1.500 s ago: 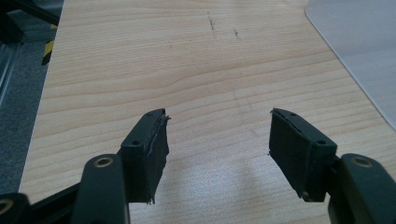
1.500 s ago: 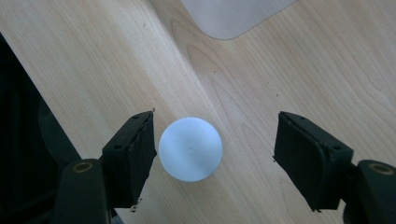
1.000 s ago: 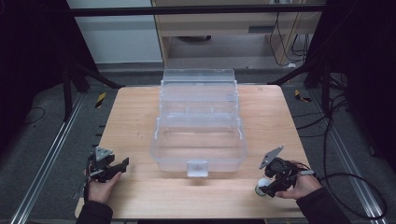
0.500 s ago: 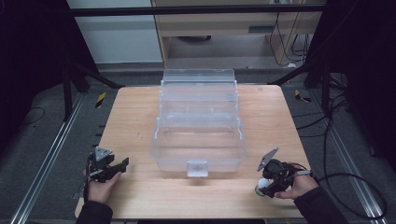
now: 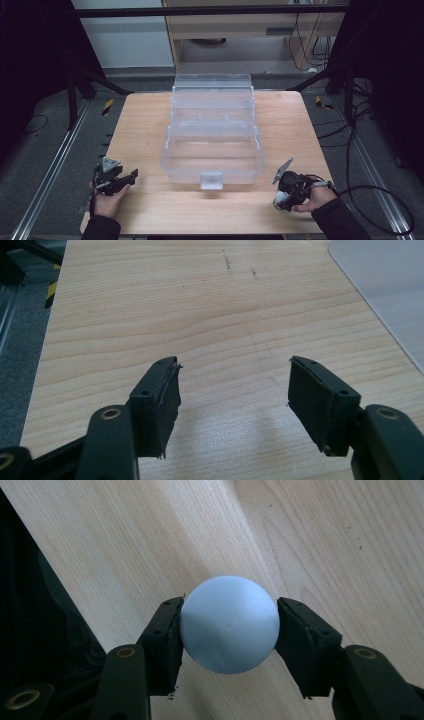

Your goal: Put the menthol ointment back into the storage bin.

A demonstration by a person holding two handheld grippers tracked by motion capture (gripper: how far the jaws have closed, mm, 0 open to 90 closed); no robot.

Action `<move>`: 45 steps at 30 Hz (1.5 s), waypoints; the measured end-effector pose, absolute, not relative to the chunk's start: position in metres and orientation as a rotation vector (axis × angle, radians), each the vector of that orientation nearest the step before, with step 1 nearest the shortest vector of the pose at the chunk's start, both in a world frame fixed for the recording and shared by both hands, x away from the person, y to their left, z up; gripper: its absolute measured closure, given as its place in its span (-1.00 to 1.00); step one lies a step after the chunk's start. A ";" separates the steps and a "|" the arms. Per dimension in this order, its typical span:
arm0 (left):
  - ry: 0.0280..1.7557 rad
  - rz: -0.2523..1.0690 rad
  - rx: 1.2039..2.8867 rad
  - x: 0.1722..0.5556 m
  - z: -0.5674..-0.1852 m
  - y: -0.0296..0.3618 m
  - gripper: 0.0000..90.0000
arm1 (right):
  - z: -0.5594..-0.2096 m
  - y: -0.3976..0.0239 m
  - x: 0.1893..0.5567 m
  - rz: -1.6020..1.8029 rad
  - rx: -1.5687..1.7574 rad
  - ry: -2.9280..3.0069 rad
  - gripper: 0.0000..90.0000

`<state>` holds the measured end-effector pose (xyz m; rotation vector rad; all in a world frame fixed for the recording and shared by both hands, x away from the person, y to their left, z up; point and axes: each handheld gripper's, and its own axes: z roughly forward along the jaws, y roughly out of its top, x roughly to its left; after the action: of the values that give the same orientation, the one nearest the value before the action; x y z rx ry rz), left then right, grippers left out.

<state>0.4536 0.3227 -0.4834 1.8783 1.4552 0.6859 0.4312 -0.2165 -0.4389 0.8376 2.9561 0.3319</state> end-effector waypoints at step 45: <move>1.464 0.689 1.875 0.455 -0.484 0.322 -0.17 | -0.397 -0.212 0.442 0.421 0.890 2.892 0.12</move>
<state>0.4546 0.3220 -0.4837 1.8753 1.4644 0.6893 0.4421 -0.2119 -0.3965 0.8902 2.8922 0.4210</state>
